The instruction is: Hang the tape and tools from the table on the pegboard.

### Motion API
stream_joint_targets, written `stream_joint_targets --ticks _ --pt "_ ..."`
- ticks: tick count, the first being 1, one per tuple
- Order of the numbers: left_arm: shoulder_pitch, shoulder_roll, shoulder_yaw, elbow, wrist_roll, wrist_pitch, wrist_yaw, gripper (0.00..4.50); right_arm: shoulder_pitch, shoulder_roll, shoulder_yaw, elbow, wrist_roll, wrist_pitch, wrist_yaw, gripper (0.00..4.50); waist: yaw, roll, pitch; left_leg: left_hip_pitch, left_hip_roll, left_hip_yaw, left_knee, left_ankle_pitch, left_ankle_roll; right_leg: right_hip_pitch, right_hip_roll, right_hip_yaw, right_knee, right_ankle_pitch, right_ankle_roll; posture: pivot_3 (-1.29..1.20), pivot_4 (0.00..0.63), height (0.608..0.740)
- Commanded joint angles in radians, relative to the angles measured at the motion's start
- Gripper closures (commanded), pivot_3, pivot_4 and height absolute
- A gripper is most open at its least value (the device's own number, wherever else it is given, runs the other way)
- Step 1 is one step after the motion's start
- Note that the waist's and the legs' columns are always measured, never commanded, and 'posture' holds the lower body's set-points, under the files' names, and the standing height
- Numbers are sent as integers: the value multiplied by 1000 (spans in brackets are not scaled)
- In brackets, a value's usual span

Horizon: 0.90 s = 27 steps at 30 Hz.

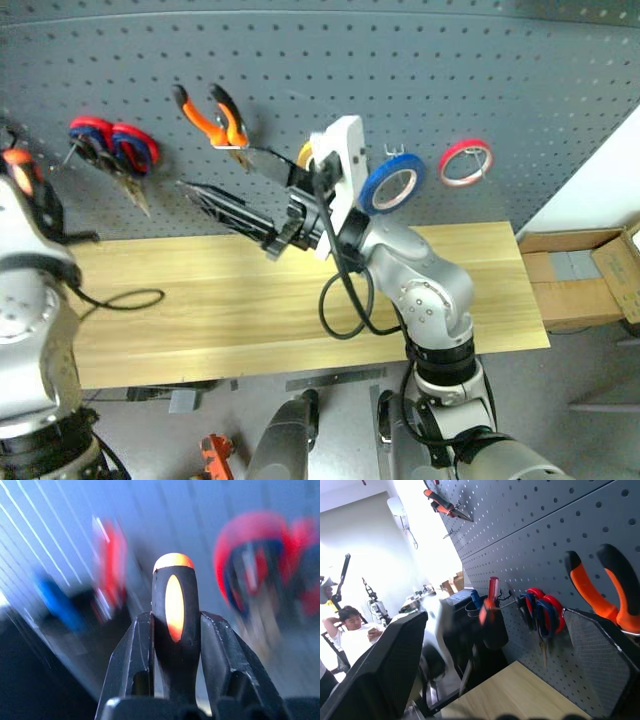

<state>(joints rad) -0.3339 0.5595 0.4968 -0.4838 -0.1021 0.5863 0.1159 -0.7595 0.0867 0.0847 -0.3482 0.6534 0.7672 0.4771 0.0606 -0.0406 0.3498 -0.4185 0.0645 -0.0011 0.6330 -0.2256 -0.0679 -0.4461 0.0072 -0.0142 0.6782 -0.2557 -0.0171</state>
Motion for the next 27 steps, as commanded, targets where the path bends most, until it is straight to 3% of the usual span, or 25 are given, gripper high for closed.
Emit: stream_joint_targets --ticks 1,8,19,27 --pt "-90 45 16 86 28 -101 -10 3582 -18 12 11 -8 20 -40 7 0 6 0 0 0 0 0 0 0 -1 0 0 0 0 0 0 264 301 740" --pt "-310 127 -24 393 49 -313 -52 3582 -4 -2 26 22 8 -85 26 0 21 -2 -1 -2 0 0 -3 2 -3 -2 2 -2 -1 0 0 260 292 740" --pt "-513 229 -63 777 81 -607 -78 3582 -3 -5 38 48 -2 -137 28 0 26 -6 -4 -12 -1 -1 -1 3 -5 -11 2 -5 0 3 -6 256 286 740" --pt "-605 251 -102 921 82 -695 -107 3582 -7 3 45 64 -2 -163 29 0 40 -7 -4 -12 -2 -5 2 7 -6 -10 2 -9 3 4 -7 255 283 740"
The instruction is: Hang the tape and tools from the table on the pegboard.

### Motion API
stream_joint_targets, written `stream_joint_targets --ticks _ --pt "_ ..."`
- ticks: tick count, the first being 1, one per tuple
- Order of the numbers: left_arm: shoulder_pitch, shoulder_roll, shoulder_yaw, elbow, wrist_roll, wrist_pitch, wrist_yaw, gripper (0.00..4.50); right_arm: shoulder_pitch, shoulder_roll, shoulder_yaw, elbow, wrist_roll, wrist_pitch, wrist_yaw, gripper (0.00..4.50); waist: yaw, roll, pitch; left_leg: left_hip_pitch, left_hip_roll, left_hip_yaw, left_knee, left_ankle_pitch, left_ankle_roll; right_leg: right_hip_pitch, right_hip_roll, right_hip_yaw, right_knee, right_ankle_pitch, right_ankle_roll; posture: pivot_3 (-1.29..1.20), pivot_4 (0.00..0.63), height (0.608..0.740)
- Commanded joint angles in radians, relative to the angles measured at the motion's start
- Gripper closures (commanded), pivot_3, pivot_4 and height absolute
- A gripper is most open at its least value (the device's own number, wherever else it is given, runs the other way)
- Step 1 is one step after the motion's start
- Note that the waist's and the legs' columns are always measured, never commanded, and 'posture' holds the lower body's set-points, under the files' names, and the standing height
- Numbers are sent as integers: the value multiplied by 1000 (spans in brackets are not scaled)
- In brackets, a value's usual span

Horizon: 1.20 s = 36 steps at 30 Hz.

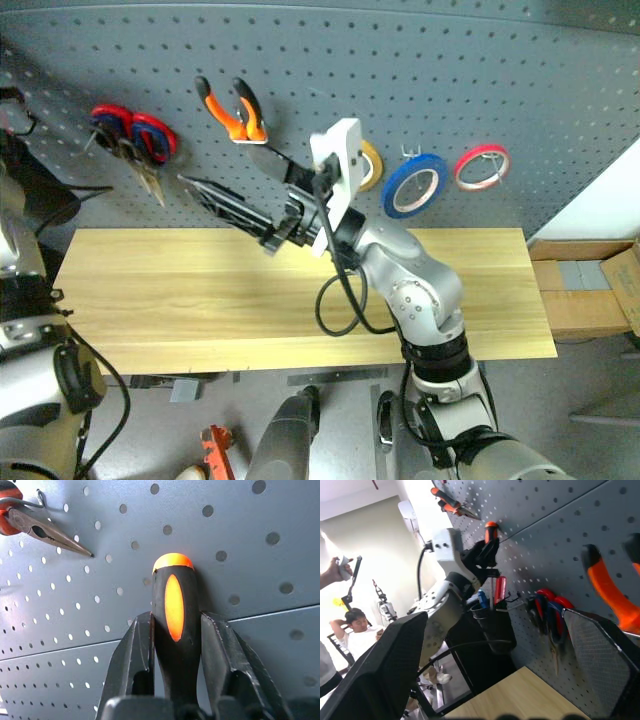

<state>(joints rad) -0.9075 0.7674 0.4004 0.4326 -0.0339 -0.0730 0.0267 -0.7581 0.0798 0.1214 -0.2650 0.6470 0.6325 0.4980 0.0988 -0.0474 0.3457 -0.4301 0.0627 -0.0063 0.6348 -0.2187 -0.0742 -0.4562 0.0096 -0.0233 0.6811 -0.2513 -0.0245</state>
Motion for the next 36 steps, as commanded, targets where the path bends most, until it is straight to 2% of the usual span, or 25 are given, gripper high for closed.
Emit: stream_joint_targets --ticks 1,14,24,36 --pt "-35 44 -8 9 13 -39 -19 3582 -9 10 9 -18 4 -31 7 0 3 0 0 0 0 -1 0 1 -1 0 1 -1 0 0 -1 255 282 740" --pt "-88 47 -52 59 -2 -34 -81 3582 -17 10 26 8 -8 -65 7 0 8 0 0 -2 1 -16 -2 11 -6 2 3 -16 1 5 -9 265 279 740" --pt "-127 -23 25 25 -180 12 -118 3582 -12 10 32 18 -15 -80 13 0 10 -1 0 -3 1 -18 -2 16 -9 3 3 -18 1 7 -11 276 273 740" --pt "-165 41 59 -28 -205 88 -98 3582 -4 15 38 25 -29 -90 28 0 14 -5 -3 -3 2 -18 -2 16 -9 3 3 -18 1 8 -11 296 263 740"
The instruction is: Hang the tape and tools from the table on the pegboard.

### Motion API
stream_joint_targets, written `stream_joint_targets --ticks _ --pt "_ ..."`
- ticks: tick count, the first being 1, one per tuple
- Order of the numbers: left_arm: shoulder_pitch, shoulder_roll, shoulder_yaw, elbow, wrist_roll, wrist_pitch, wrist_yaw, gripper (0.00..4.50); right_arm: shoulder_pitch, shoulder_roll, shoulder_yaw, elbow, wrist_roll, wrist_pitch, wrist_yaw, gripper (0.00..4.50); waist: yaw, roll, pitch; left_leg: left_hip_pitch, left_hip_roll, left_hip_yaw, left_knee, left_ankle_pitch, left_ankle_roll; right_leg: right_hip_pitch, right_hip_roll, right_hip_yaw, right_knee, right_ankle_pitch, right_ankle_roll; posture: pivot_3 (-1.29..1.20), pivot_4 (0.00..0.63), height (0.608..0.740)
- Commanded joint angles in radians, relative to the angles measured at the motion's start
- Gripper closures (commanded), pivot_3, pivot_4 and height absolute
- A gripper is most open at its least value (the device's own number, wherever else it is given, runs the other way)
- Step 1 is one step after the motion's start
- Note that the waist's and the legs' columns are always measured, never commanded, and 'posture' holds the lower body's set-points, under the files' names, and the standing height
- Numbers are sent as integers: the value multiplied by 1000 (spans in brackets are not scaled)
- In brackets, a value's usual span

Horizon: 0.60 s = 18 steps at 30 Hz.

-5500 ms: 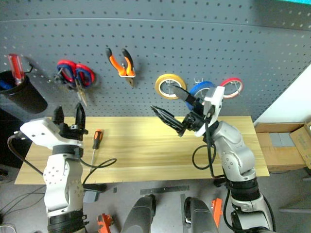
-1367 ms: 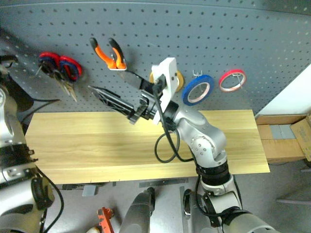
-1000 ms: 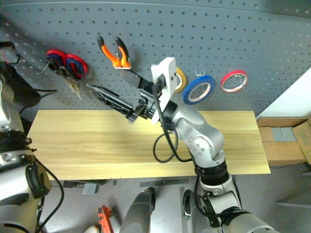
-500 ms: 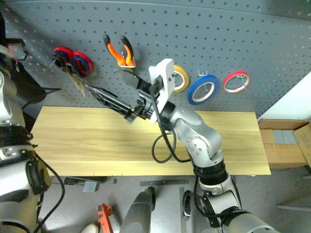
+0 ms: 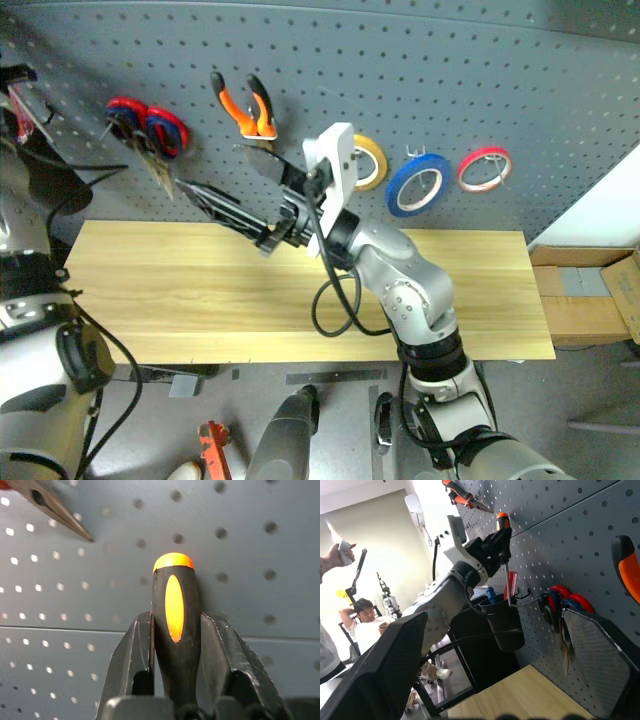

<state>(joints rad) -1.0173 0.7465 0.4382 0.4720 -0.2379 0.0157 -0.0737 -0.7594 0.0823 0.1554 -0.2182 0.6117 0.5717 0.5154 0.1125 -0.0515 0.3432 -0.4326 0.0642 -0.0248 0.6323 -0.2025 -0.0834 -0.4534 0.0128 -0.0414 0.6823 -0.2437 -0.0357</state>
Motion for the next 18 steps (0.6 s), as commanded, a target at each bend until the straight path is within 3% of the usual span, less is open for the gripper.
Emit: stream_joint_targets --ticks 1,9,18 --pt "-65 71 19 -65 1 1 -2 3582 -2 13 5 -21 5 -31 12 0 1 -1 -1 0 0 0 0 0 0 0 0 0 0 0 0 299 261 740" --pt "-123 125 -1 -15 22 -16 -29 3582 -3 15 8 -11 0 -46 16 0 8 -5 -4 0 0 0 0 0 -1 0 0 0 0 0 0 302 259 740" --pt "-60 194 -15 38 100 -98 -49 3582 7 6 6 -19 -1 -37 8 0 10 -5 -4 0 0 0 0 1 -1 0 1 0 0 1 -1 293 278 740"
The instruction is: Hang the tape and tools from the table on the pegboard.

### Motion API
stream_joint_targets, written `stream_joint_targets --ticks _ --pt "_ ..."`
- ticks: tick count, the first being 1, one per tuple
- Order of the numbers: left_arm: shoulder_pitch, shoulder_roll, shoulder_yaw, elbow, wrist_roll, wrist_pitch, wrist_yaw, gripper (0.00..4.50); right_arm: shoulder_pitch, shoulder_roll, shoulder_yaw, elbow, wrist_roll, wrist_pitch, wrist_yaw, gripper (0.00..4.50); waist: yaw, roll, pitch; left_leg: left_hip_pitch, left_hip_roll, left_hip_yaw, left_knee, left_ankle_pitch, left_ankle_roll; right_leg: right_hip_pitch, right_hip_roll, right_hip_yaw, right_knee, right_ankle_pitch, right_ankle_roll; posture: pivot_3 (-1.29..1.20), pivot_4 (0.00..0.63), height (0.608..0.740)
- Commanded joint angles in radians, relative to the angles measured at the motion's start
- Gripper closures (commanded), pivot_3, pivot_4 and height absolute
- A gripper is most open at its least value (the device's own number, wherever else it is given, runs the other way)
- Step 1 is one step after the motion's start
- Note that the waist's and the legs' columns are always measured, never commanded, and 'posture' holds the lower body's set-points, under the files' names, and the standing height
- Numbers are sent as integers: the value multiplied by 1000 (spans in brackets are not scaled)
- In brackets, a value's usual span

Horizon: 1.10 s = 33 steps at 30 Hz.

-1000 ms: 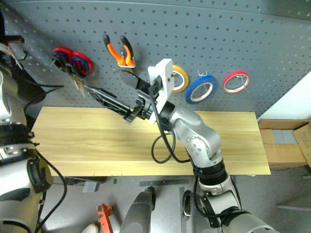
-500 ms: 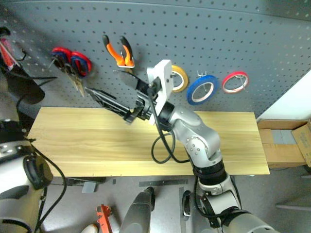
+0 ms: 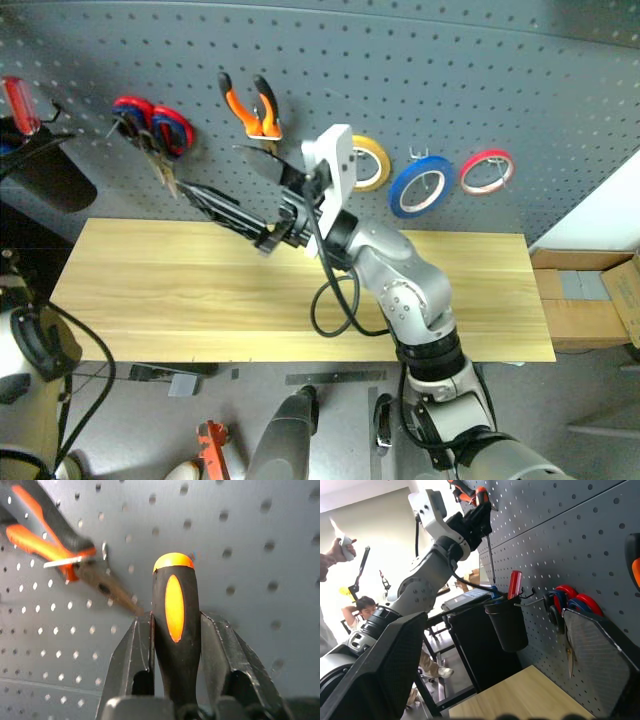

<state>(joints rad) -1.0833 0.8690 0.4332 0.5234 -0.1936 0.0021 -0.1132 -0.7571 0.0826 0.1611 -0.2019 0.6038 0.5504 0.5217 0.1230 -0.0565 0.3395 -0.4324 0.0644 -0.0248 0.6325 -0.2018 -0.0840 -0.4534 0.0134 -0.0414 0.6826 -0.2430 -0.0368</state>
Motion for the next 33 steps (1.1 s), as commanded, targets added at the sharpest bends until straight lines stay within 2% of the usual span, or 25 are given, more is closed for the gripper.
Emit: stream_joint_targets --ticks 1,11,24,33 --pt "18 85 -24 -7 81 -112 -16 3582 5 6 0 -34 6 -16 2 0 0 0 0 0 0 0 0 0 0 0 0 0 0 0 0 293 278 740" --pt "43 86 -45 51 119 -216 -28 3582 11 5 0 -44 10 -8 -3 0 9 0 0 0 0 0 0 0 2 0 0 0 1 1 -1 282 293 740" --pt "101 5 -1 121 59 -217 0 3582 38 -8 10 -71 7 8 -25 0 7 0 0 0 0 0 1 -1 4 0 1 0 1 1 -1 262 327 740" --pt "201 -22 24 20 34 -178 24 3582 46 -20 15 -73 6 2 -34 0 3 0 0 0 0 0 1 -1 4 0 1 1 1 1 -1 254 334 740"
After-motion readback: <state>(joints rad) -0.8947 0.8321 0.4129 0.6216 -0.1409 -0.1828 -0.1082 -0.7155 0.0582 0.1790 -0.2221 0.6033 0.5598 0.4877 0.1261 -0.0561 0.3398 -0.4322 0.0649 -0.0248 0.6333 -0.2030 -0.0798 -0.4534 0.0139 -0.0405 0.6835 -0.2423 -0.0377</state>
